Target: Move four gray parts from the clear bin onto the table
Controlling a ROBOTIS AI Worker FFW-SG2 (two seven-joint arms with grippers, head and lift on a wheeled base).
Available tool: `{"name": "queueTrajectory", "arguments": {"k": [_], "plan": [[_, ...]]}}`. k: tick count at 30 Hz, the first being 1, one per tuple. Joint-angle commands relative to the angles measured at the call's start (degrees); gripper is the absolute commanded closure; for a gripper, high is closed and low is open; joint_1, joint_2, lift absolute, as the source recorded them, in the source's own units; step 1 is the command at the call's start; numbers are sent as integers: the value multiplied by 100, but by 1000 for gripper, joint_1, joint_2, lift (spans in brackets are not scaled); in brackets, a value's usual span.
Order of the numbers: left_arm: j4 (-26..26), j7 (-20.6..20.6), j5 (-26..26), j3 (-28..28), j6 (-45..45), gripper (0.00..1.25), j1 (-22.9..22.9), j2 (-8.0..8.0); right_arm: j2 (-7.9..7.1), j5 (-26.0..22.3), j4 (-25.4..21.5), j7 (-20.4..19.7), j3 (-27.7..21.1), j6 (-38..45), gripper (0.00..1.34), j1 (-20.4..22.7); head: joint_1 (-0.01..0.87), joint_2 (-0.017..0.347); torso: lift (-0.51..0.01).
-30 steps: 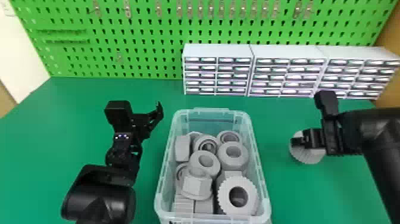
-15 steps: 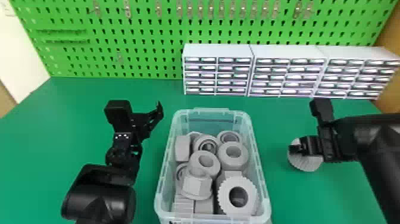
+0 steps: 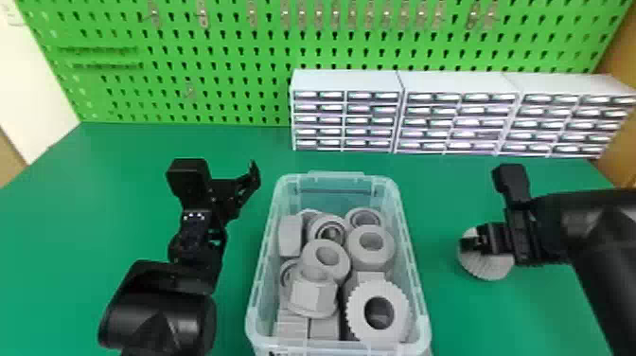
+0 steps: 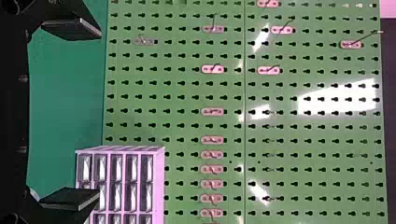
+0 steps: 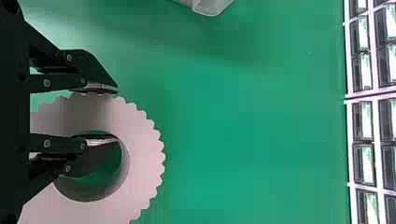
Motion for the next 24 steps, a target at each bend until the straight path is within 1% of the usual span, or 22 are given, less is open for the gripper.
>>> {"name": "queueTrajectory", "arguments": {"k": [1, 14, 24], "plan": [[-3, 0, 4, 0, -1, 96, -6, -1, 0, 9, 34, 0, 9, -1, 904, 3, 693, 72, -52], [6, 0, 13, -9, -1, 96, -6, -1, -8, 53, 192, 0, 44, 8, 904, 3, 693, 72, -52], [-3, 0, 22, -9, -1, 96, 3, -1, -17, 114, 228, 0, 79, 8, 904, 3, 693, 72, -52]]}}
